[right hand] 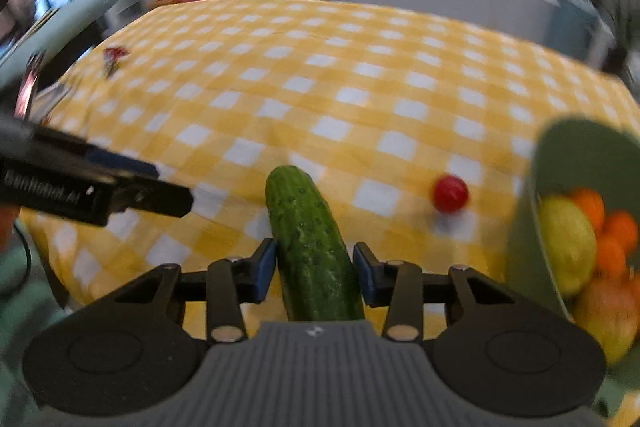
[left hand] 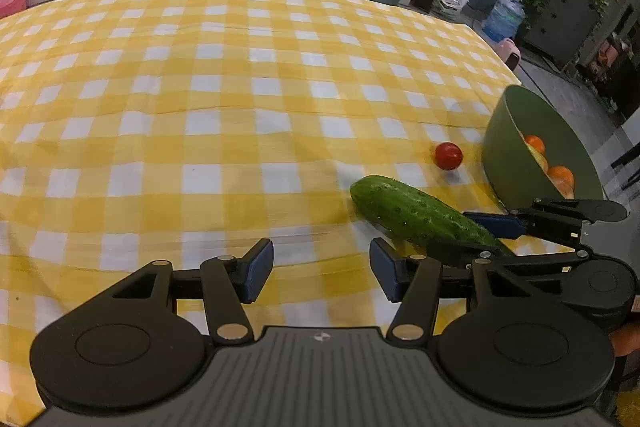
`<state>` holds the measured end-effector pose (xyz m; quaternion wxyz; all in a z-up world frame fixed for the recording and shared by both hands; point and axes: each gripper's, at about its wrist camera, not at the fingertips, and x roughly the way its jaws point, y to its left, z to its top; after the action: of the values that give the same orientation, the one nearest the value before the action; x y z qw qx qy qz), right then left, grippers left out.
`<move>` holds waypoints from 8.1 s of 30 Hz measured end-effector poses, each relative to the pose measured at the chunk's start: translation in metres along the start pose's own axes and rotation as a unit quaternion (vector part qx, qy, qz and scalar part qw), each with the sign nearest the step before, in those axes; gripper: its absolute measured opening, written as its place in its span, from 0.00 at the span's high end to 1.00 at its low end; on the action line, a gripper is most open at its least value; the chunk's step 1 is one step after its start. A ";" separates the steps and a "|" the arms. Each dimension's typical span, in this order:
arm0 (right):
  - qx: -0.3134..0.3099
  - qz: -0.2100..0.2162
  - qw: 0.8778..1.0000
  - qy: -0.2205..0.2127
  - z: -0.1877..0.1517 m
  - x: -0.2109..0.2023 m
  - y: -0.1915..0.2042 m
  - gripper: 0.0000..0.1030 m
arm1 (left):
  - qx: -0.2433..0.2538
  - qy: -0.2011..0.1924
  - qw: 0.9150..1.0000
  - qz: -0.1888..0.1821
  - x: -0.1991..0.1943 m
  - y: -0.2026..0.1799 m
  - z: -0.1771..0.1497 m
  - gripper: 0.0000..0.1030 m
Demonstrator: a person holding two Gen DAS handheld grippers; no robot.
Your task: Organize fruits
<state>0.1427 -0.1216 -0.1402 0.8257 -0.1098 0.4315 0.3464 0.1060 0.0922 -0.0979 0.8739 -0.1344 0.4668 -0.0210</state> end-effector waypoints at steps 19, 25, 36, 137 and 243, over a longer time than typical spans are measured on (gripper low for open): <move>-0.038 0.001 0.999 0.013 -0.010 0.016 0.013 0.63 | 0.015 0.000 1.000 -0.004 -0.002 -0.017 -0.001 0.38; -0.048 -0.015 0.999 0.009 -0.013 0.016 0.021 0.65 | 0.008 -0.001 1.000 -0.007 -0.005 -0.014 -0.001 0.38; 0.007 -0.021 0.999 -0.029 -0.010 -0.014 0.015 0.66 | 0.013 -0.015 1.000 -0.017 -0.018 -0.020 0.000 0.38; 0.058 -0.147 0.987 -0.040 -0.044 -0.099 -0.169 0.74 | 0.203 -0.024 0.974 -0.096 0.061 -0.208 0.091 0.69; 0.143 -0.228 0.926 -0.263 -0.183 -0.197 0.013 0.07 | 0.165 -0.166 0.970 0.066 -0.087 -0.166 -0.120 0.14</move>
<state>-0.0590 -0.2938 -0.0935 0.9732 0.0088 0.2074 0.0994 -0.0269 -0.0794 -0.0487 0.9486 0.0413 0.3133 -0.0176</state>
